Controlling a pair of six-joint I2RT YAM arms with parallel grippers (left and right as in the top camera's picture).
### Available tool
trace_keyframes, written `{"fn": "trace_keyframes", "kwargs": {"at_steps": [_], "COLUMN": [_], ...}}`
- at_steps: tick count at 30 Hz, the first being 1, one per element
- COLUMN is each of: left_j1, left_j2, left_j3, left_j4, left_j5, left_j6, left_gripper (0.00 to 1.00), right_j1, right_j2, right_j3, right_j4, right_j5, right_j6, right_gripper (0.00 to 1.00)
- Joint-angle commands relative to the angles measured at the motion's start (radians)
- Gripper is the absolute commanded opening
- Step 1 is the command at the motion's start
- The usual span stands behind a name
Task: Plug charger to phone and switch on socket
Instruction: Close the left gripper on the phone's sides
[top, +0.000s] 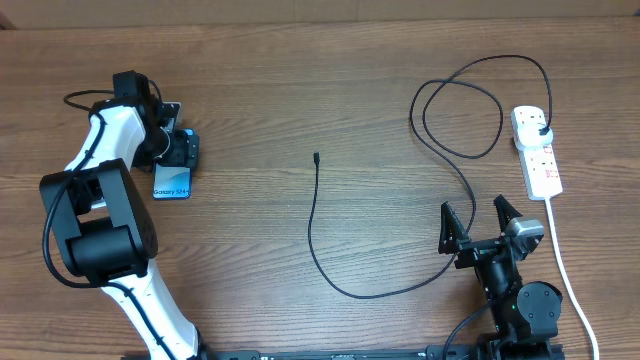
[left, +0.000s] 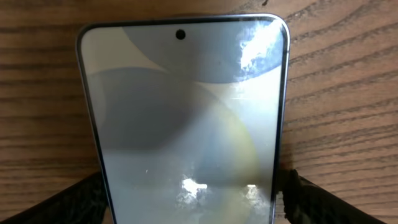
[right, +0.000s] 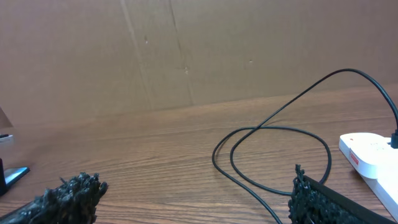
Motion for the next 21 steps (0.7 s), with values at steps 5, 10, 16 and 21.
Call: {"fn": "trace_keyframes", "kwargs": {"at_steps": [5,10,16,21], "left_j1": [-0.003,-0.003,-0.002,-0.003], "left_j2": [0.050,0.050,0.050,0.050], "left_j3": [-0.058,-0.058,-0.058,-0.058], "left_j4": [-0.051,-0.051,-0.037,-0.032], "left_j5": [0.032,0.032,0.032,0.033], "left_j6": [-0.076,-0.084,-0.084,-0.084], "left_gripper": [0.92,0.89,0.83,0.77], "right_j1": [0.006,0.006,0.006,0.006], "right_j2": [-0.008,-0.008,-0.008,-0.008], "right_j3": [-0.011,-0.011,-0.011,-0.011], "right_j4": [0.003,0.003,0.003,0.003], "right_j5": [0.006,0.006,0.006,0.006], "right_j6": [-0.001,0.000,0.000,0.000], "right_gripper": [1.00,1.00,1.00,1.00]}}
